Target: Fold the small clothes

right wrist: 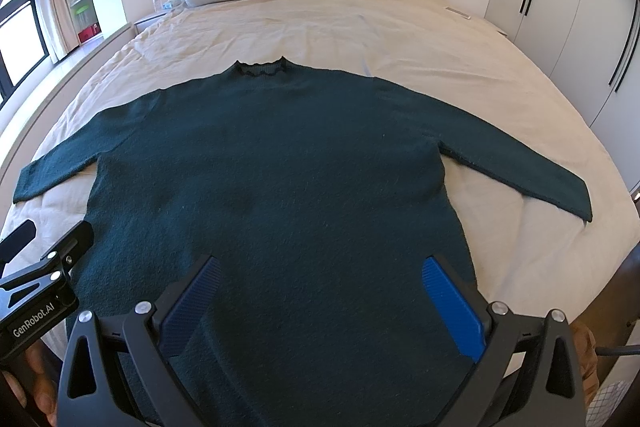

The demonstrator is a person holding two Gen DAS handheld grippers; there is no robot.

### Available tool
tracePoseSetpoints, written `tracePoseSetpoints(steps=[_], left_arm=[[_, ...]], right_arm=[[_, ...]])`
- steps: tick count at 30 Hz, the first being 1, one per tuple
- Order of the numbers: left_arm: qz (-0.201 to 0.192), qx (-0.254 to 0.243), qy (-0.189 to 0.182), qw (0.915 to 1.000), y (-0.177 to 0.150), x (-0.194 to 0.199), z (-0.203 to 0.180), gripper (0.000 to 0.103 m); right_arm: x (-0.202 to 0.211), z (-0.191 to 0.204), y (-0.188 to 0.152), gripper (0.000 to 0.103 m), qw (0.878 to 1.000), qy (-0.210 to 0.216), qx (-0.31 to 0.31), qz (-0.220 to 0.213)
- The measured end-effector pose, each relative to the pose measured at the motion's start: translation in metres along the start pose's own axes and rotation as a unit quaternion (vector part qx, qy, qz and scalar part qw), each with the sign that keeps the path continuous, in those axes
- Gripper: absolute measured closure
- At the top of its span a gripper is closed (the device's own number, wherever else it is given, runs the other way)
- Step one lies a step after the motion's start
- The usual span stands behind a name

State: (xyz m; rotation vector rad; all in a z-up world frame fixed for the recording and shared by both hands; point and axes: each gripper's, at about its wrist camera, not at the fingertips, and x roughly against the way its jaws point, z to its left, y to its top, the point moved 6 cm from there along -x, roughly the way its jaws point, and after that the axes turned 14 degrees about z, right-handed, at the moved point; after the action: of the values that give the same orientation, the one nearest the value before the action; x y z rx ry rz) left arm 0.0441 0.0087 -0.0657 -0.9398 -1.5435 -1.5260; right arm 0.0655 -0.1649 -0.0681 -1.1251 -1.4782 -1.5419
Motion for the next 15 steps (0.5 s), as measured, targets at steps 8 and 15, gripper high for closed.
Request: tracePoseSetpoints(steps=[8, 15], left_arm=[[0.001, 0.001, -0.001, 1.0000, -0.0028, -0.0026, 0.0037, 0.000], [0.002, 0.001, -0.002, 1.0000, -0.0025, -0.0021, 0.0027, 0.000]], right_arm=[[-0.0012, -0.0008, 0.0004, 0.000, 1.000, 0.002, 0.000, 0.003], [-0.0012, -0.0003, 0.0001, 0.000, 1.000, 0.002, 0.000, 0.003]])
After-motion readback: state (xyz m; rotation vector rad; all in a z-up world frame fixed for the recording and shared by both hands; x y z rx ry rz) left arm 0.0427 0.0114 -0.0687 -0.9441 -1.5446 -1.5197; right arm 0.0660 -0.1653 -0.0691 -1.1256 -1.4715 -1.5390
